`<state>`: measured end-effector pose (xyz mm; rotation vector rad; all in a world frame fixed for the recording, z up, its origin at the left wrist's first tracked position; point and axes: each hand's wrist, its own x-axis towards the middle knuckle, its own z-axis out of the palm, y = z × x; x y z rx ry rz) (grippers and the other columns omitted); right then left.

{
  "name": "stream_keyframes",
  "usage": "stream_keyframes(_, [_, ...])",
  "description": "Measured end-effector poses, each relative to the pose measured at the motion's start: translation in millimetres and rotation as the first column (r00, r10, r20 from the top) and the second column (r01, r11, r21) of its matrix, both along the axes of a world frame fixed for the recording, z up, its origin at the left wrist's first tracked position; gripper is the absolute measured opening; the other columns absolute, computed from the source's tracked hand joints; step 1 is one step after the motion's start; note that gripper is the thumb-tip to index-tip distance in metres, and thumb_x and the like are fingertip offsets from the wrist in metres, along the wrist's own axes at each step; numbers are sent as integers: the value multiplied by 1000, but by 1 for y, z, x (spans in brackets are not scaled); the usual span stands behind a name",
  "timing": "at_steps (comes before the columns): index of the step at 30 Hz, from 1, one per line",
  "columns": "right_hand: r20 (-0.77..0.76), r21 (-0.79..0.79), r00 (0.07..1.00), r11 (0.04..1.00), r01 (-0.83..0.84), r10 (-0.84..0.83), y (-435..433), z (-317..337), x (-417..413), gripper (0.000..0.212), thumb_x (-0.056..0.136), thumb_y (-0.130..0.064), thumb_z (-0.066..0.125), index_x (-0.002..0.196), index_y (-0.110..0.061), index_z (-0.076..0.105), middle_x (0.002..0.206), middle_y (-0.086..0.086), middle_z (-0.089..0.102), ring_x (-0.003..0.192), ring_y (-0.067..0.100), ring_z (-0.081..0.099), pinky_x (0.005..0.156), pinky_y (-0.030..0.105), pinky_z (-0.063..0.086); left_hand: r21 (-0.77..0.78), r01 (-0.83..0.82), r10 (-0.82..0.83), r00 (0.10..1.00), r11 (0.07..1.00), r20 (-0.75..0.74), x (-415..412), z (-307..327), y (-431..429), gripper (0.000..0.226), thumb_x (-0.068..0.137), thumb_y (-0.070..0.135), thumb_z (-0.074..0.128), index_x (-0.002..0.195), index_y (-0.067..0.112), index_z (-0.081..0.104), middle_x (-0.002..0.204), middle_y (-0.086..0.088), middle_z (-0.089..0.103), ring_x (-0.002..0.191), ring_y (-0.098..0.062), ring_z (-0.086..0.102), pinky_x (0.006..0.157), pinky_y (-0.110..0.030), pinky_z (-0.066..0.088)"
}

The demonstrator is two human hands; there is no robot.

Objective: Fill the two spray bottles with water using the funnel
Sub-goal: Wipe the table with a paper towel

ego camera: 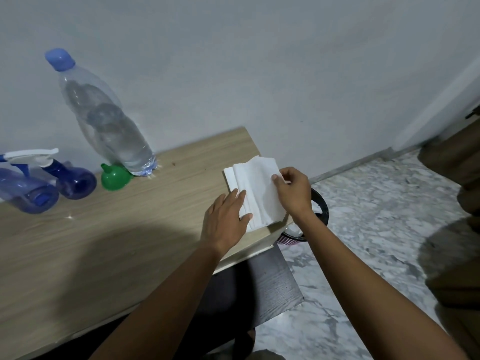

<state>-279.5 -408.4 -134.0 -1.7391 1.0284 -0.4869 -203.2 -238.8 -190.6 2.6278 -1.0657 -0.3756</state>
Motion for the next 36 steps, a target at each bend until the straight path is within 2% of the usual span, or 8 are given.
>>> stream_keyframes(6, [82,-175,996,984,-29,44,-11,42,1,5,100,-17,59,103,-16,63,95,-10,67,96,8,65,74,24,47,45,21,-21,1000,999,15,-1,-3,1,60,100,53,40,155,37,24,165,6,23,146,-26,31,114,-45,36])
stream_keyframes(10, [151,-222,985,974,-52,87,-9,63,6,26,99,-16,57,121,-19,70,103,-14,70,102,9,68,86,26,54,38,31,-32,999,999,16,0,0,-1,59,100,54,38,155,36,25,164,5,22,143,-24,33,112,-44,38])
stream_keyframes(13, [175,-250,978,966,-67,113,-3,77,12,30,99,-17,56,124,-19,72,99,-20,71,98,8,68,85,25,54,0,27,-27,998,1000,-61,4,1,-1,59,100,54,41,154,36,28,164,7,23,145,-23,30,114,-45,36])
stream_keyframes(17, [155,-292,969,946,-140,192,14,84,23,27,98,-18,55,116,-23,75,94,-22,73,94,10,68,83,32,55,-230,-36,0,988,973,-157,12,5,25,55,98,46,50,151,33,39,158,9,39,144,-16,37,115,-41,38])
stream_keyframes(23, [110,-266,926,908,-323,361,93,56,62,25,97,-16,57,111,-22,77,87,-7,73,75,10,62,71,30,48,-346,-294,258,955,891,-146,48,8,127,48,91,39,61,137,27,60,146,3,56,136,-18,50,115,-35,39])
stream_keyframes(25, [85,-260,898,879,-399,432,133,45,81,27,97,-19,59,117,-22,77,94,-12,75,80,4,64,74,26,47,-328,-373,340,927,868,-157,60,11,174,47,88,37,64,133,24,64,143,0,59,133,-20,54,114,-35,40])
stream_keyframes(30, [8,-353,824,772,-528,567,245,22,133,28,96,-17,62,118,-23,77,111,5,78,101,29,73,85,39,56,-307,-530,519,846,790,-126,72,20,294,52,83,43,59,125,15,70,134,-10,65,123,-27,62,106,-35,45])
stream_keyframes(36, [-50,-445,757,664,-601,651,365,7,189,33,96,-14,59,124,-23,74,106,17,77,90,41,70,75,41,53,1,-609,605,788,793,-118,93,31,408,61,91,41,68,147,28,48,160,4,37,145,-22,35,116,-36,30])
